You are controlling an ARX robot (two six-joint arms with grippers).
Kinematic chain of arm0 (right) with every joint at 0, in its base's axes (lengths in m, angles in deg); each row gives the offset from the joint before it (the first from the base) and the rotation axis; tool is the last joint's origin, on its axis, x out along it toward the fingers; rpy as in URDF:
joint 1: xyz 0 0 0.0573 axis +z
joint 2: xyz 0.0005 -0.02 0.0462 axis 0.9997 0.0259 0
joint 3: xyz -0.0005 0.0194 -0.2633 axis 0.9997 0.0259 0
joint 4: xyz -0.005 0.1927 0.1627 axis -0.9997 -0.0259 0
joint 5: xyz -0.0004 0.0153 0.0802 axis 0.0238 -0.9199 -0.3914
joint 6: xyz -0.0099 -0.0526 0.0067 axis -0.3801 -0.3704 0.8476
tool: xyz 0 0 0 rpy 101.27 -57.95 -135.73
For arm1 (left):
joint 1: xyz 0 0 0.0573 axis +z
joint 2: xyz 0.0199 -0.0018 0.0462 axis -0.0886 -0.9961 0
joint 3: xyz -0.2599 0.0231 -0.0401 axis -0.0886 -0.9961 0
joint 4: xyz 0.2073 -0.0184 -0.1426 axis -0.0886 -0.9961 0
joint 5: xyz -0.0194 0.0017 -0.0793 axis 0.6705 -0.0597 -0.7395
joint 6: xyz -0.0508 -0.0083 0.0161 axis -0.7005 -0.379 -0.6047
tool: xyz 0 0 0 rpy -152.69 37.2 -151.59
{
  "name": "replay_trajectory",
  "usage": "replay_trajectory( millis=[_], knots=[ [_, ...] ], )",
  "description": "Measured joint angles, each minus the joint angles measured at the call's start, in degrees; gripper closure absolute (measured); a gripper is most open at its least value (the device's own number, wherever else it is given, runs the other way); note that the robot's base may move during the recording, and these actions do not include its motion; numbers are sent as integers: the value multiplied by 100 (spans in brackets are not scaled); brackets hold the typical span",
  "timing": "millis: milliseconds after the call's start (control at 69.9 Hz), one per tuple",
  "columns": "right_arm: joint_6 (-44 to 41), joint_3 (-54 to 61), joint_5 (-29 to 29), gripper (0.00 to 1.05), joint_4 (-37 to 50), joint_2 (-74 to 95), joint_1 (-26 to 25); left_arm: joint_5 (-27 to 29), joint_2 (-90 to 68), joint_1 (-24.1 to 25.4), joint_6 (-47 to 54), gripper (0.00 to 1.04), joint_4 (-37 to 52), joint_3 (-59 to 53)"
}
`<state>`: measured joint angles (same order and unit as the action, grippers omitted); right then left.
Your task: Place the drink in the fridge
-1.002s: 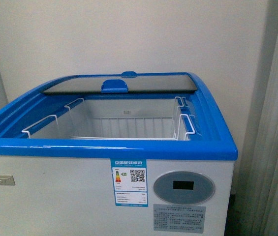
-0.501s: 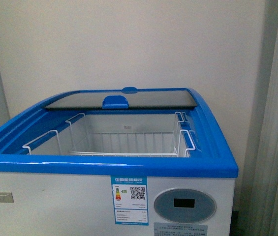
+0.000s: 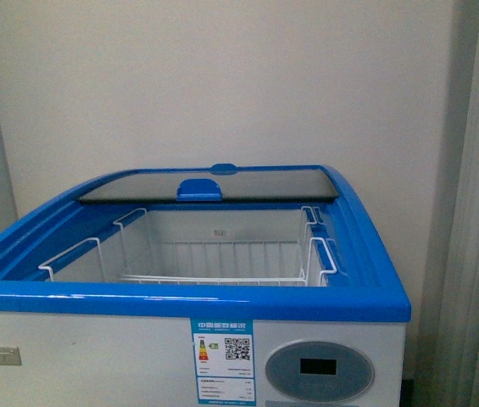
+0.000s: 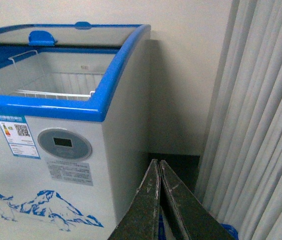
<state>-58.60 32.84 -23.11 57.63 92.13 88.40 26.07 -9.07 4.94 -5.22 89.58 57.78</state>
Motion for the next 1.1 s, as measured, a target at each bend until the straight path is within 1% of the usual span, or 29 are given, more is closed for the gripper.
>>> replay_trajectory(
  millis=[615, 801, 816, 873, 930, 959, 1059, 1088, 1102],
  knots=[
    [0, 654, 11, 102, 122, -564, 0, 2, 0, 0, 0, 102, 0, 0],
    [-7, 654, 9, 102, 136, -597, 2, 0, 0, 0, 0, 102, 0, 0],
    [-2, 654, 7, 99, 136, -597, 2, 0, 0, 0, -13, 101, 0, 0],
    [-4, 654, 11, 82, 136, -599, 2, 0, 0, 0, -11, 83, 0, 0],
    [-4, 654, 9, 68, 136, -599, 2, 0, 0, 0, -11, 69, 0, 0],
    [-4, 654, 9, 64, 136, -599, 0, 0, 0, 0, -11, 65, 0, 0],
    [-4, 654, 9, 45, 136, -599, 2, 0, 0, 0, -11, 46, 0, 0],
    [-4, 654, 9, 41, 136, -599, 2, 0, 0, 0, -11, 43, 0, 0],
    [-4, 654, 9, 38, 136, -599, 2, 0, 0, 0, -11, 40, 0, 0]
  ],
)
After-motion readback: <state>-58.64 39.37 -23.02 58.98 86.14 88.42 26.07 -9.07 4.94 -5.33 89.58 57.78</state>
